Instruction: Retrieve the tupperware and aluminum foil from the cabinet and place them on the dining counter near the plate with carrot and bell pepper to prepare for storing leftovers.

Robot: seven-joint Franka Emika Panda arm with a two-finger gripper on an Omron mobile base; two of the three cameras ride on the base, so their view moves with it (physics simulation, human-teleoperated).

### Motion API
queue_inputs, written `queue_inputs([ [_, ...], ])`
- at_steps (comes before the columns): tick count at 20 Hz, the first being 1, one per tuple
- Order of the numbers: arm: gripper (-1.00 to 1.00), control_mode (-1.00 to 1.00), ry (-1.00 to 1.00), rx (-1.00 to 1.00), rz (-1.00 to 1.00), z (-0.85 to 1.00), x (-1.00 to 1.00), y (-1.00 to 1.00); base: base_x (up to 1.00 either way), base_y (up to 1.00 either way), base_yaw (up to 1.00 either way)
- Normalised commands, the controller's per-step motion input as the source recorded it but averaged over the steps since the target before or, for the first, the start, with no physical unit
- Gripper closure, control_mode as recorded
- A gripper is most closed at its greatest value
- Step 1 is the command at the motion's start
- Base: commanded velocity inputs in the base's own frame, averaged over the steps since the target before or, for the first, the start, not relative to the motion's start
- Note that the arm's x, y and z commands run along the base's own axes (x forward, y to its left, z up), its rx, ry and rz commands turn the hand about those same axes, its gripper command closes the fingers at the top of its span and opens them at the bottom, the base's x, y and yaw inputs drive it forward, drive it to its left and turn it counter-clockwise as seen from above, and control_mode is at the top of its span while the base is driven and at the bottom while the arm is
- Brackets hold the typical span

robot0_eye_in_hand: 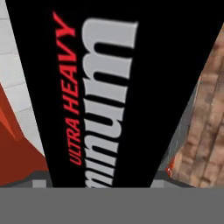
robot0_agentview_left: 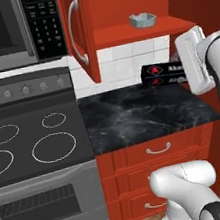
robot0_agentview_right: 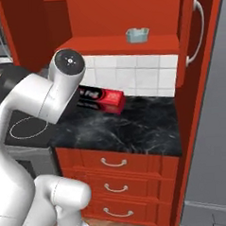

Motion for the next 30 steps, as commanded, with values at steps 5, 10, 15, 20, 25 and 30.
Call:
queue_inputs([
  [5,1.00,1.00,0.00,0.00,0.00,0.00,0.00,0.00,-1.00,0.24,0.32],
  [10,1.00,1.00,0.00,0.00,0.00,0.00,0.00,0.00,-0.73,0.73,0.74],
  [15,1.00,1.00,0.00,0.00,0.00,0.00,0.00,0.00,-0.32,0.38,0.99],
  [20,1.00,1.00,0.00,0.00,0.00,0.00,0.00,0.00,-0.27,0.29,1.00],
  [25,1.00,1.00,0.00,0.00,0.00,0.00,0.00,0.00,-0.06,0.37,0.98],
  [30,1.00,1.00,0.00,0.00,0.00,0.00,0.00,0.00,0.00,0.44,0.93],
])
